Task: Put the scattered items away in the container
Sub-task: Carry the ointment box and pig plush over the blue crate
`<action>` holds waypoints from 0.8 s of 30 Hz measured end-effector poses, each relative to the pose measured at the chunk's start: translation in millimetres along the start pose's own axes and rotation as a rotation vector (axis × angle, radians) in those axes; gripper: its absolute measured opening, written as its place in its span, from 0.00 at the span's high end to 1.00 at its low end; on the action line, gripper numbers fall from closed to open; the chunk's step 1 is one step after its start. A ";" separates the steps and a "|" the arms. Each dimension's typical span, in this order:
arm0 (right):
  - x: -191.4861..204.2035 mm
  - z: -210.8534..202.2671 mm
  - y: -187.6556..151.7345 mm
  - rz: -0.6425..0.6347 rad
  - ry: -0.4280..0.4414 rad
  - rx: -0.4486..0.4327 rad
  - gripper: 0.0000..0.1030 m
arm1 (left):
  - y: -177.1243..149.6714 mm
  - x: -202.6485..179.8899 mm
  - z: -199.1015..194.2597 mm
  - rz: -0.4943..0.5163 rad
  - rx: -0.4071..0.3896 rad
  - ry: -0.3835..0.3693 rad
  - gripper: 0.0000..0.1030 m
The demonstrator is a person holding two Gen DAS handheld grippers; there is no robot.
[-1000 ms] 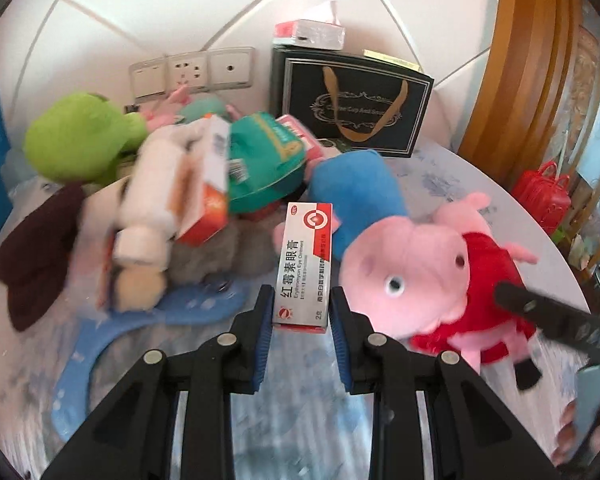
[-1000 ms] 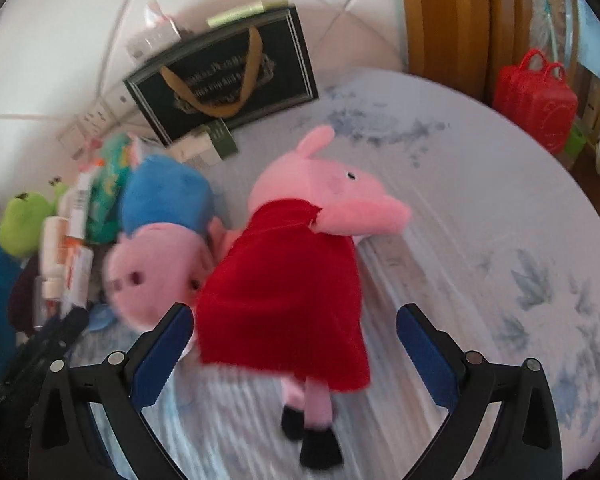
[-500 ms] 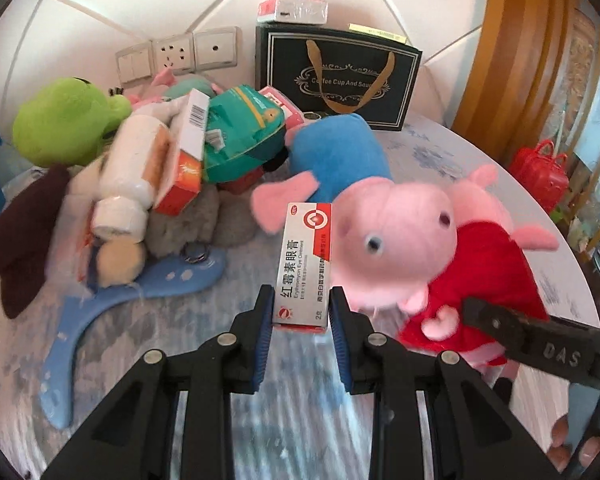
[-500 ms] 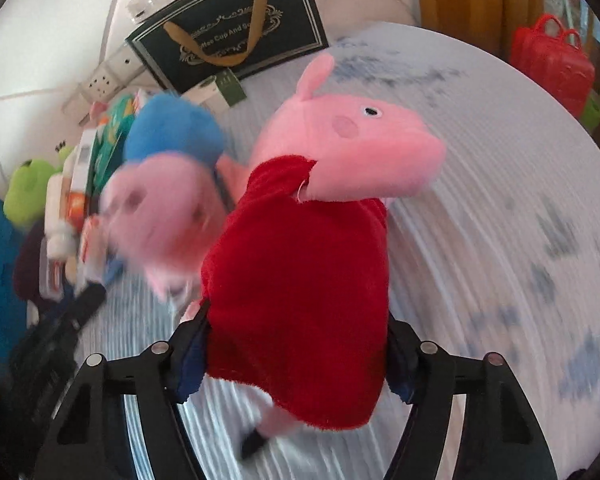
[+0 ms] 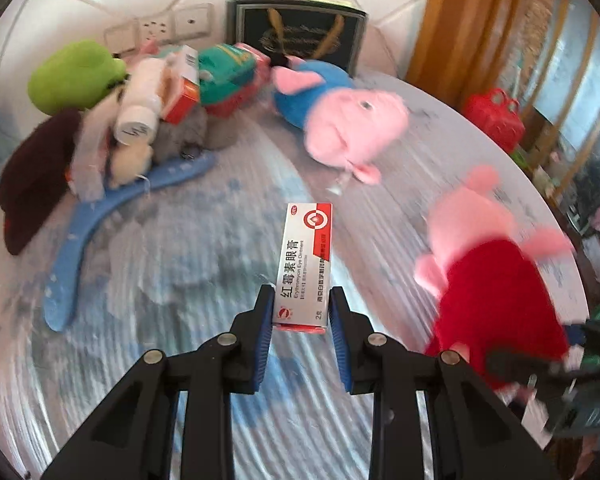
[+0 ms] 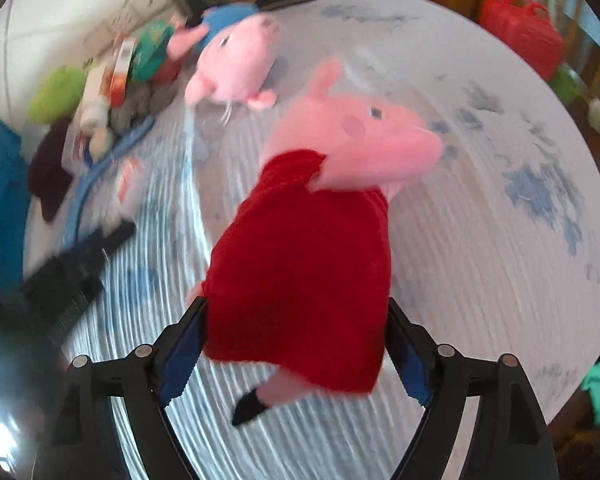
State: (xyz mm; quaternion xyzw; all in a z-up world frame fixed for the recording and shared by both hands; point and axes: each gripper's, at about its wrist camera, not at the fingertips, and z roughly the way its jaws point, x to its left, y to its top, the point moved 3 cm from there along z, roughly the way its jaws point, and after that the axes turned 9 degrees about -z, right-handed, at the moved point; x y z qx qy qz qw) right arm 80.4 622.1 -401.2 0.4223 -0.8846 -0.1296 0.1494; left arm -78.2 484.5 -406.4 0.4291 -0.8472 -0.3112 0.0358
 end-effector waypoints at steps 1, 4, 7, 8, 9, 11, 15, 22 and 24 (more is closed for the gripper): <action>-2.6 -1.3 2.3 0.016 -0.009 -0.013 0.19 | 0.3 -5.5 0.8 0.011 -0.008 -0.009 0.74; -13.0 -3.8 17.1 0.072 -0.006 -0.050 0.19 | 10.6 -21.0 8.9 0.049 -0.020 -0.016 0.74; -20.3 0.4 31.7 0.096 -0.004 -0.053 0.19 | 21.6 -35.4 12.4 0.079 -0.041 -0.013 0.74; -20.8 5.7 35.8 0.096 0.000 -0.038 0.19 | 23.8 -38.5 13.3 0.086 -0.046 -0.012 0.74; -20.4 12.0 38.2 0.089 0.003 -0.023 0.19 | 25.1 -41.1 14.2 0.092 -0.048 -0.011 0.74; -22.4 28.6 39.5 0.081 0.001 0.008 0.19 | 24.9 -43.7 18.2 0.092 -0.042 -0.009 0.74; -15.9 35.4 34.8 0.060 0.023 -0.019 0.29 | 19.6 -41.6 22.3 0.089 -0.028 0.011 0.74; 10.5 -0.1 37.9 -0.025 -0.002 -0.108 0.32 | 17.0 -21.6 -11.2 0.060 -0.069 0.017 0.74; 25.3 -17.1 39.7 -0.062 -0.009 -0.149 0.32 | 19.2 -11.5 -29.0 0.048 -0.098 0.021 0.74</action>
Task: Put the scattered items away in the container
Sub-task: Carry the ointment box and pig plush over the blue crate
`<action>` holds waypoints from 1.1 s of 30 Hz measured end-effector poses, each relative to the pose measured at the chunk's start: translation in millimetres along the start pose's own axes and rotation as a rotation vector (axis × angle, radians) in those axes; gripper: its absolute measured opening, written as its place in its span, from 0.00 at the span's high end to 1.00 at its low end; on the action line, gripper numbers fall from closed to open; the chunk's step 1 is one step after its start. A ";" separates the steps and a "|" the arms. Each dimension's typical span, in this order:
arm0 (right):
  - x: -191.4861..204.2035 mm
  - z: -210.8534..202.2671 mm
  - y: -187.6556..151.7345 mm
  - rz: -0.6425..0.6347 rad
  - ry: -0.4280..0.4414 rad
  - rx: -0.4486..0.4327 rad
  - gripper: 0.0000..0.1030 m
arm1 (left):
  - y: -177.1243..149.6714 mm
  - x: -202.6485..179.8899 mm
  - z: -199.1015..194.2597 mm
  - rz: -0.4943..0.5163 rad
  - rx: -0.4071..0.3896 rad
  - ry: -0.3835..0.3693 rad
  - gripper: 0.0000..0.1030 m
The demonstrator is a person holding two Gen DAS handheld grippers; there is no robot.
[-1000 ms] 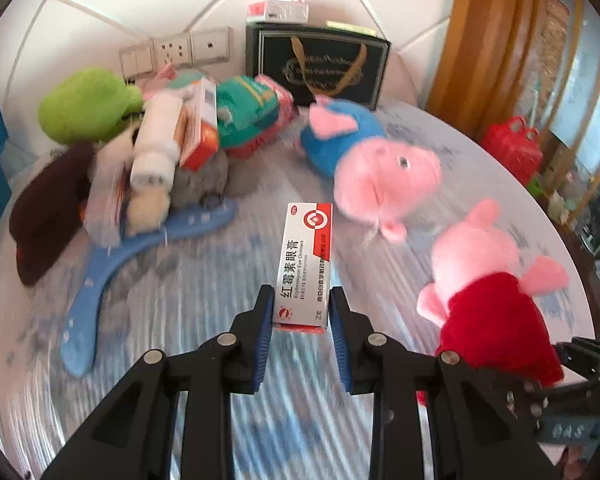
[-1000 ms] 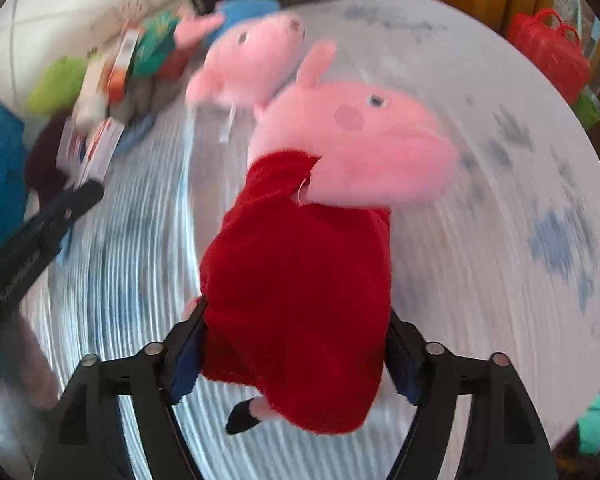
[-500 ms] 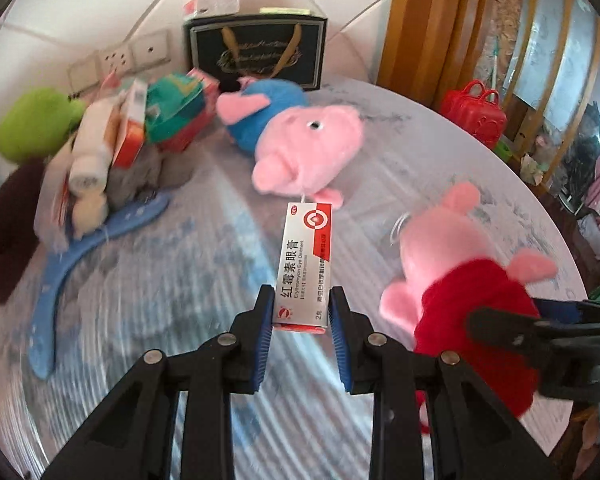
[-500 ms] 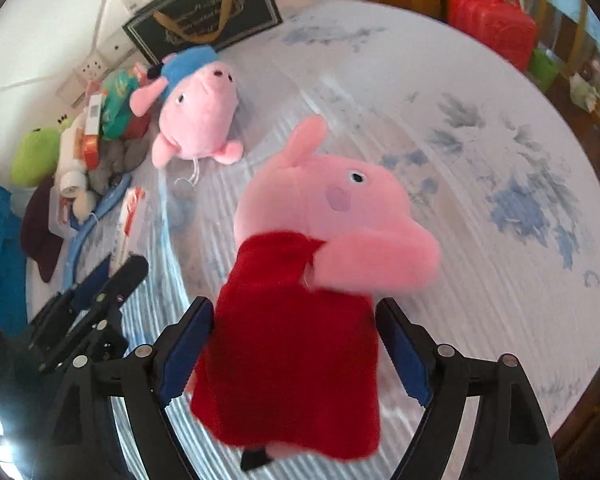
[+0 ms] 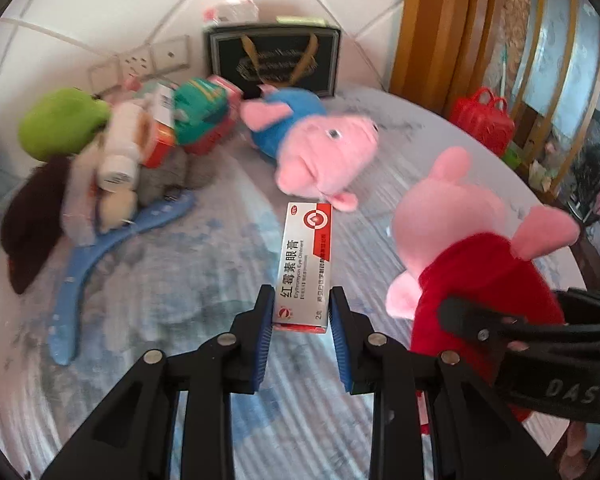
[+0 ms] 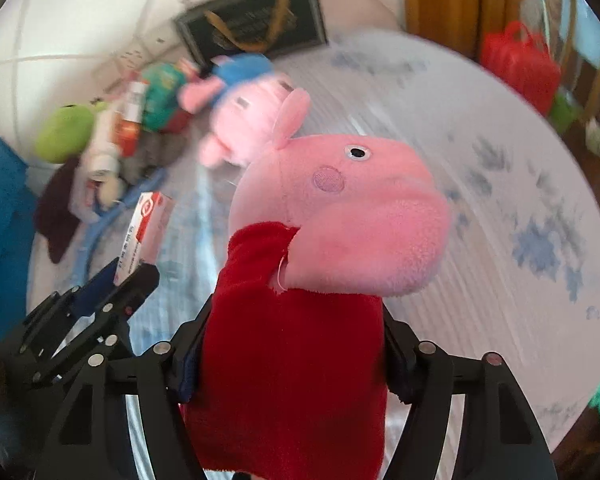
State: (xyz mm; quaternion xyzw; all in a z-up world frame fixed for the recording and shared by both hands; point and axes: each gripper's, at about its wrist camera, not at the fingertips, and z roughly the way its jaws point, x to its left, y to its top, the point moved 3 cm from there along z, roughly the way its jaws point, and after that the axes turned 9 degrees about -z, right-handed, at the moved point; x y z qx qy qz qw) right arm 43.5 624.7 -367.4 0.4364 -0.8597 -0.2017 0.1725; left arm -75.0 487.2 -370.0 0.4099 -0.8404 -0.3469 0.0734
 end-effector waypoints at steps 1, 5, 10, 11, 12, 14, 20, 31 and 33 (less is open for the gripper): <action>11.4 -10.4 3.6 -0.022 0.002 -0.027 0.32 | 3.3 7.1 -11.5 -0.009 -0.019 0.001 0.74; 61.6 -44.5 15.6 -0.091 0.012 -0.117 0.32 | 17.0 41.2 -60.2 -0.040 -0.108 0.017 0.74; 129.9 -88.8 23.3 -0.168 0.034 -0.226 0.32 | 25.4 99.9 -130.1 -0.087 -0.218 0.058 0.74; 145.3 -98.7 24.6 -0.182 0.042 -0.250 0.32 | 26.0 110.3 -144.8 -0.091 -0.239 0.066 0.74; 159.2 -106.8 26.2 -0.195 0.055 -0.270 0.32 | 26.8 121.4 -160.3 -0.094 -0.261 0.078 0.74; 186.7 -122.8 30.0 -0.228 0.081 -0.312 0.32 | 28.2 138.5 -185.1 -0.103 -0.301 0.105 0.74; 264.4 -161.6 46.8 -0.363 0.182 -0.425 0.32 | 33.1 187.6 -257.8 -0.168 -0.433 0.211 0.74; 394.2 -205.4 72.9 -0.591 0.405 -0.549 0.32 | 37.6 282.5 -370.3 -0.308 -0.612 0.480 0.74; 424.0 -210.6 73.8 -0.618 0.443 -0.563 0.32 | 36.0 304.6 -389.3 -0.328 -0.638 0.519 0.74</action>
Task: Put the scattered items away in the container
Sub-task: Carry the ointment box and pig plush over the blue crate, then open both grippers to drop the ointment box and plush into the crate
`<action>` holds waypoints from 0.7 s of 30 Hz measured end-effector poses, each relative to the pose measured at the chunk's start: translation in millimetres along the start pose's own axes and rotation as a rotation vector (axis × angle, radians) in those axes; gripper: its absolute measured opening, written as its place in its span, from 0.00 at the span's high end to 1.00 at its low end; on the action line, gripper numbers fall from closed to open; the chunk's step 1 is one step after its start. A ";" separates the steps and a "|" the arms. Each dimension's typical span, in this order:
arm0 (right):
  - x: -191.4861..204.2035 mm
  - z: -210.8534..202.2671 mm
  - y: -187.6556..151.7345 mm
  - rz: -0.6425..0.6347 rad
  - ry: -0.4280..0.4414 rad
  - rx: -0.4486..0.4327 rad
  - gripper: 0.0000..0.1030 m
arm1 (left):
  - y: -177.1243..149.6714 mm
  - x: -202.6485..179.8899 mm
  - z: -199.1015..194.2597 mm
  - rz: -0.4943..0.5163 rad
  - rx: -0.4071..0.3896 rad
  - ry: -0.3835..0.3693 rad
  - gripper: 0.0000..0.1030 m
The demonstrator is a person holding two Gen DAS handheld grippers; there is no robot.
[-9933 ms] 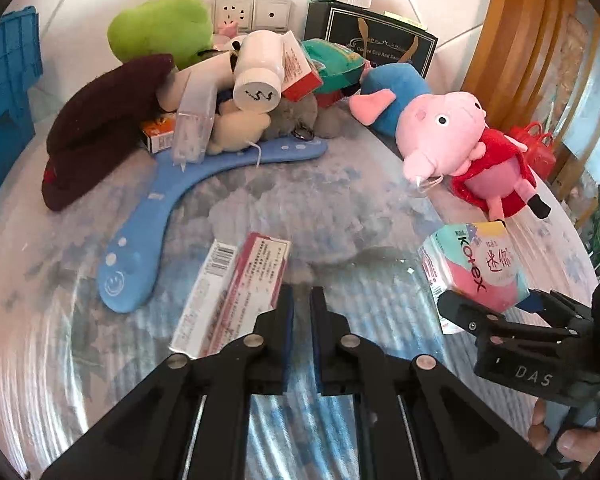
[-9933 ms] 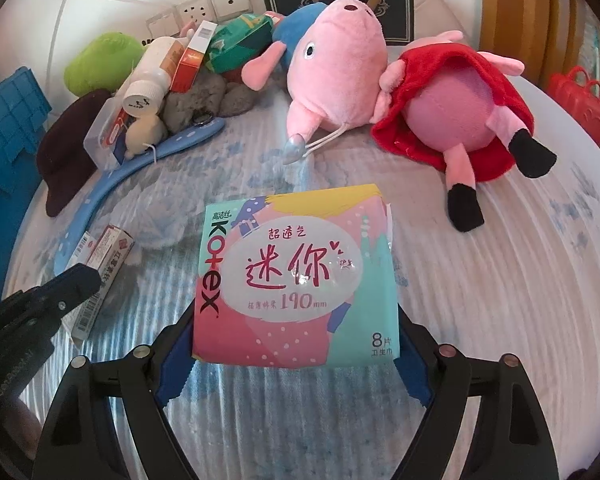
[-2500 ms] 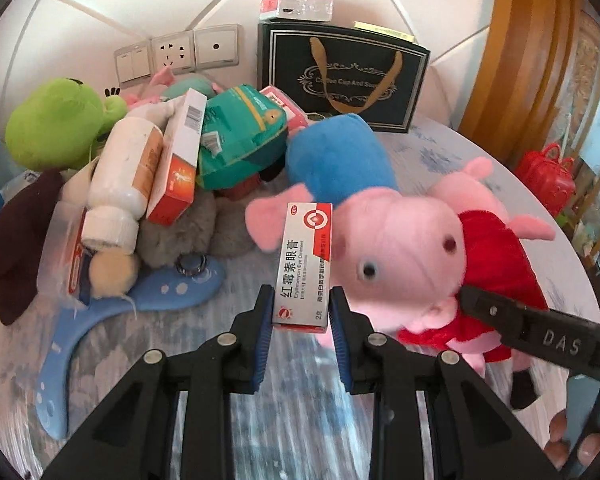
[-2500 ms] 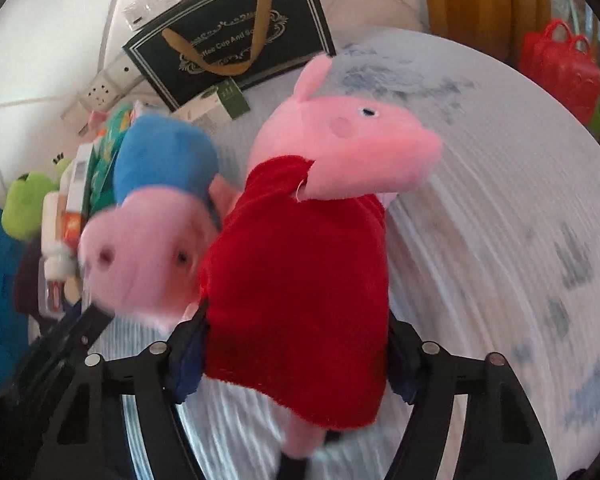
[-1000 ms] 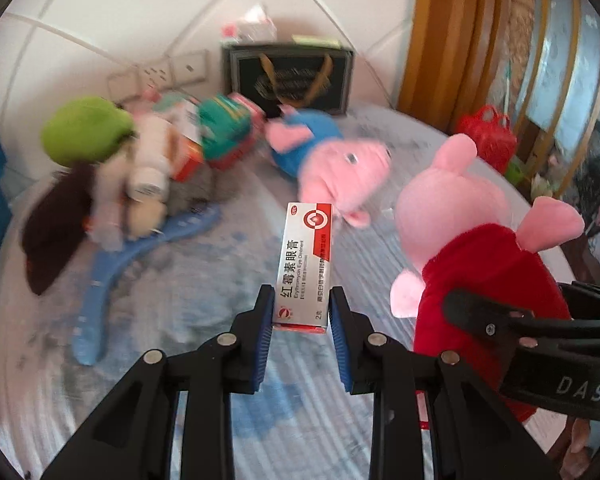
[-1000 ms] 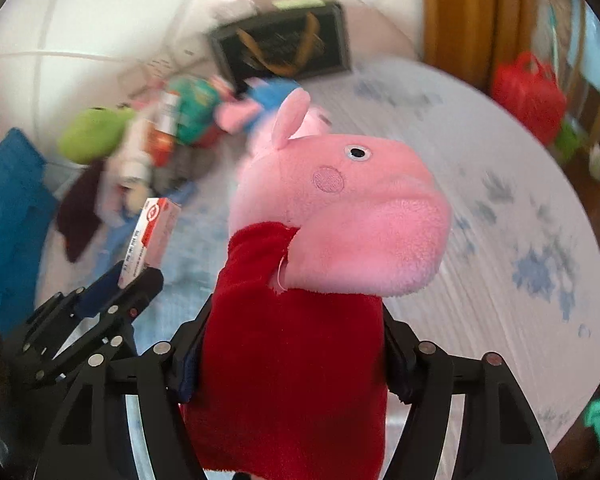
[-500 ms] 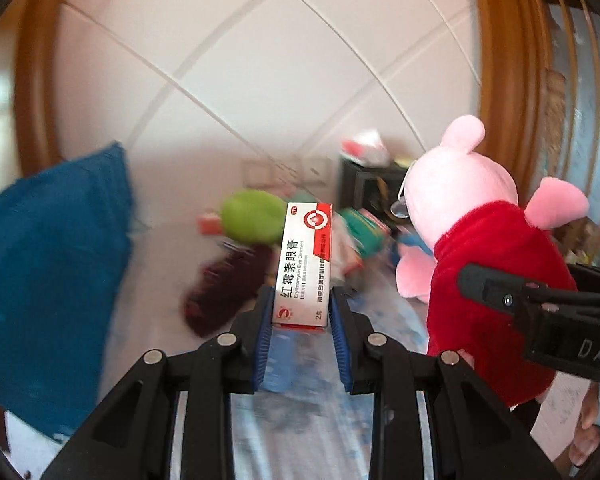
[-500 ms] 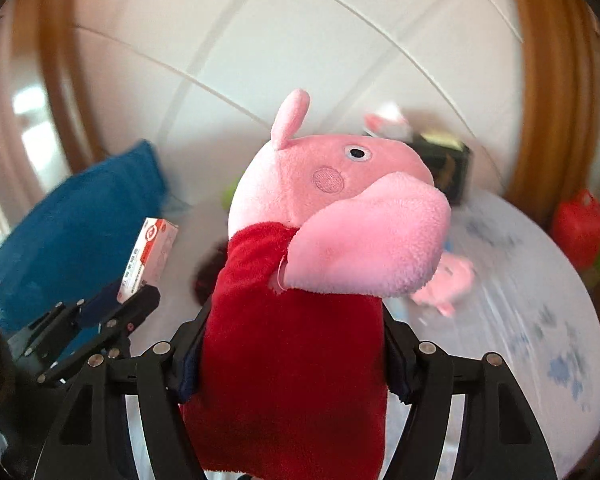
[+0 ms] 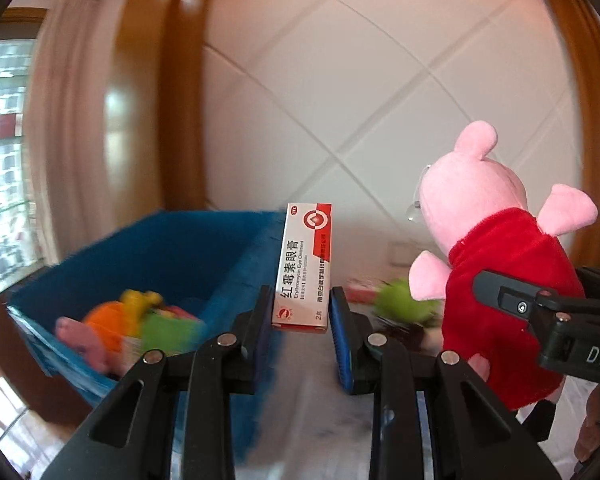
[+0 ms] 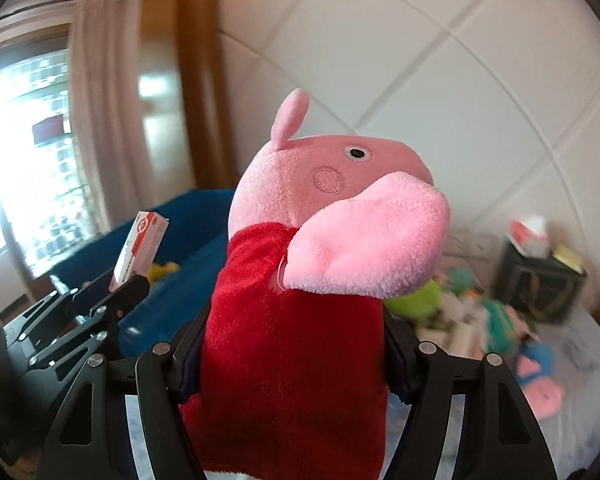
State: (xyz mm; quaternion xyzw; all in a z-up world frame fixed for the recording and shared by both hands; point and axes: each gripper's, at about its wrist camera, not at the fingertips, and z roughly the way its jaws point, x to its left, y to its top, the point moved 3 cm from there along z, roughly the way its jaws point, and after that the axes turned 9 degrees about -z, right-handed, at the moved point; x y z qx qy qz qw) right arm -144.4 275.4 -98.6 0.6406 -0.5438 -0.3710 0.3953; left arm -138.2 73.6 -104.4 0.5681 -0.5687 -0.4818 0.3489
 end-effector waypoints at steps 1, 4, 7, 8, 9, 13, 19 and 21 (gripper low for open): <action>14.0 5.3 7.3 -0.014 0.017 -0.012 0.32 | 6.9 16.8 -1.2 -0.006 -0.012 0.023 0.74; 49.8 20.8 24.4 -0.038 0.055 -0.042 0.32 | 24.7 63.7 7.2 -0.012 -0.029 0.085 0.74; 90.8 58.8 45.8 -0.044 0.089 -0.063 0.32 | 39.5 110.8 19.0 -0.021 -0.037 0.106 0.74; 100.0 70.5 51.0 -0.040 0.097 -0.065 0.32 | 44.2 126.2 24.1 -0.015 -0.038 0.113 0.74; 113.6 83.5 56.6 -0.032 0.107 -0.064 0.32 | 47.9 139.0 29.2 -0.008 -0.037 0.119 0.74; 168.3 132.0 74.4 -0.023 0.142 -0.040 0.31 | 61.2 197.2 58.9 -0.010 -0.011 0.126 0.74; 211.3 175.0 80.7 -0.023 0.111 0.037 0.30 | 60.0 245.4 92.2 -0.007 0.054 0.088 0.74; 218.8 185.2 80.4 -0.021 0.091 0.058 0.29 | 57.1 253.4 99.1 -0.013 0.074 0.073 0.73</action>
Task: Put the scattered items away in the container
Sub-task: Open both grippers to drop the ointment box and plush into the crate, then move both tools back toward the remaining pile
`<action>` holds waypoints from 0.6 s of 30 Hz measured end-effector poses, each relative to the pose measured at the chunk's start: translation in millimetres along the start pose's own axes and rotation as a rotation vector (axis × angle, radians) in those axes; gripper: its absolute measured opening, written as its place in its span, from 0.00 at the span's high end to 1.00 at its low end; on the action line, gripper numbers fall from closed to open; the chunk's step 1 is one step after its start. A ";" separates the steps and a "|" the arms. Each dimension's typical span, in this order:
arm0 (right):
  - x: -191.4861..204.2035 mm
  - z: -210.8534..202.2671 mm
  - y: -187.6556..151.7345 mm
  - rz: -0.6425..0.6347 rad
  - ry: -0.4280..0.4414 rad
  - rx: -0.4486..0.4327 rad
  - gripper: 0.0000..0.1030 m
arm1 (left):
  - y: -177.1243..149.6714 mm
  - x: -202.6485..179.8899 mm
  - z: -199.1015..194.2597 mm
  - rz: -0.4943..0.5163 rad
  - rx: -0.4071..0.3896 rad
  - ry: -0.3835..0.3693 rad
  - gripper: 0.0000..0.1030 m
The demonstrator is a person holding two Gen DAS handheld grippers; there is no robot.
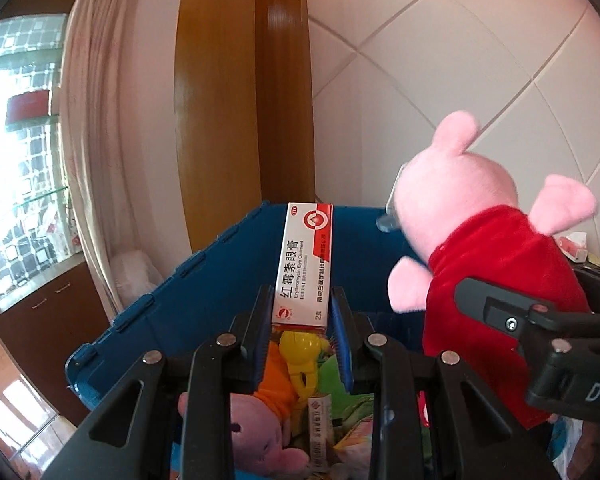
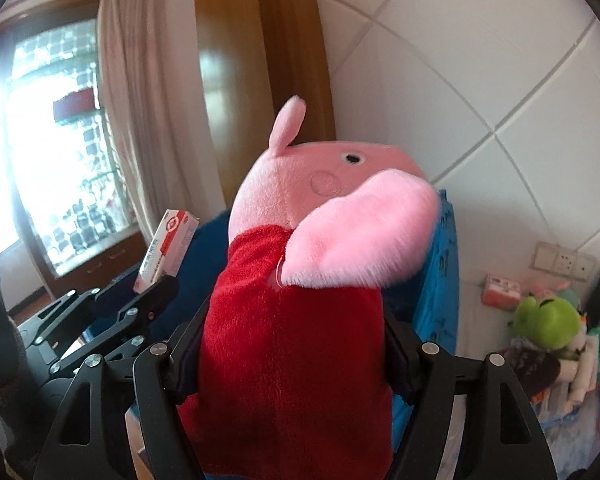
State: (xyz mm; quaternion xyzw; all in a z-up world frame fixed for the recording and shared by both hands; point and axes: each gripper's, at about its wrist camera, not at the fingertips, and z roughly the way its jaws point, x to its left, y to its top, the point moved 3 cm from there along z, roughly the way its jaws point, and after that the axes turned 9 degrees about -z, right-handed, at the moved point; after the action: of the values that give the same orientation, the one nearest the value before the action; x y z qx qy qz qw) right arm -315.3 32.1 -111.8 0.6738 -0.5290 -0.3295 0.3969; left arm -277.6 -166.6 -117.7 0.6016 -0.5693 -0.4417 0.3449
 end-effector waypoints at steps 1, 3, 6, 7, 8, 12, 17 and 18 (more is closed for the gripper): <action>1.8 4.1 -0.1 0.004 -0.008 0.010 0.29 | -1.6 5.1 4.1 -0.003 0.013 -0.007 0.73; 0.4 4.6 -4.8 0.012 -0.025 0.022 0.29 | -4.7 10.5 9.2 -0.011 0.029 -0.016 0.71; 2.8 5.5 -7.8 0.012 -0.046 0.029 0.29 | -13.6 9.7 6.6 -0.034 0.039 -0.024 0.42; 3.9 5.1 -7.2 0.011 -0.052 0.027 0.29 | -17.1 8.1 4.0 -0.038 0.035 -0.026 0.36; 5.7 4.6 -6.6 0.009 -0.055 0.023 0.29 | -18.4 8.9 2.8 -0.039 0.035 -0.029 0.36; 9.1 -0.6 -5.7 0.004 -0.070 0.017 0.29 | -23.3 13.6 0.8 -0.048 0.057 -0.036 0.36; 6.1 -19.4 -15.8 0.019 -0.079 0.013 0.19 | -28.4 17.0 -15.4 -0.063 0.068 -0.041 0.36; 4.5 -25.3 -17.7 0.023 -0.081 0.010 0.18 | -29.6 15.4 -20.7 -0.063 0.069 -0.044 0.36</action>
State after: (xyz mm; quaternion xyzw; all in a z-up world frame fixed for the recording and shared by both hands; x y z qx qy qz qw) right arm -284.4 34.6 -115.7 0.6559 -0.5541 -0.3494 0.3751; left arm -247.8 -180.3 -139.3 0.6208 -0.5723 -0.4455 0.2975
